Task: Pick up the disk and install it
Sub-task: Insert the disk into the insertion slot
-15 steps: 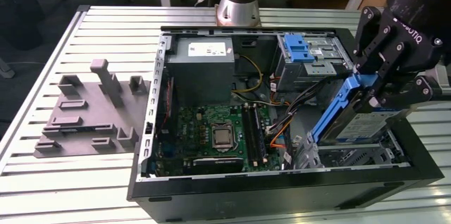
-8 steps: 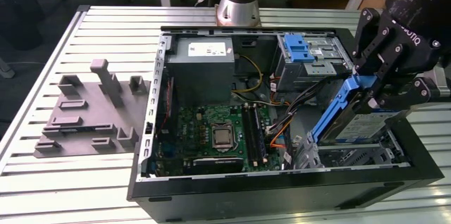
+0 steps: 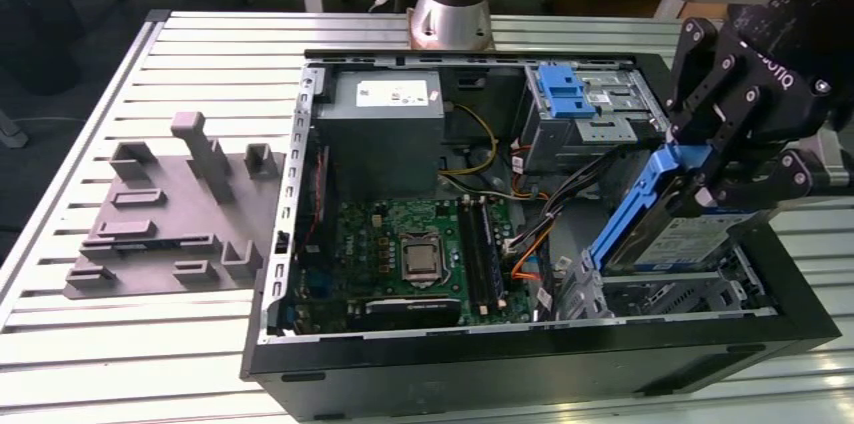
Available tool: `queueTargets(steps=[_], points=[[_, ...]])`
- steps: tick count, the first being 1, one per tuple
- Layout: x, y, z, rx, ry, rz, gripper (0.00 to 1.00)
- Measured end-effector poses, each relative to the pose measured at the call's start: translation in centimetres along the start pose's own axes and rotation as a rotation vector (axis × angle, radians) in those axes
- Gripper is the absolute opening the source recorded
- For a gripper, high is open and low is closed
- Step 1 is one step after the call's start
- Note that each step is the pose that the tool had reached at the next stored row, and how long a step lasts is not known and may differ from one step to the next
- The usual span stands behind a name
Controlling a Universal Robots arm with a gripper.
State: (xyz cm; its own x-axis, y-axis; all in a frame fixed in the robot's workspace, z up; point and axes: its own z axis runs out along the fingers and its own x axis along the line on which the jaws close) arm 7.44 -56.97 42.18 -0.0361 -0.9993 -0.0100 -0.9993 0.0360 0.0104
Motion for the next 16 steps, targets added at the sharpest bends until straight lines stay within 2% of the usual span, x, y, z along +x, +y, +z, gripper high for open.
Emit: queueTargets(steps=[16], points=[[0.01,-0.01,0.59,0.0,-0.0001,0.0,0.36]])
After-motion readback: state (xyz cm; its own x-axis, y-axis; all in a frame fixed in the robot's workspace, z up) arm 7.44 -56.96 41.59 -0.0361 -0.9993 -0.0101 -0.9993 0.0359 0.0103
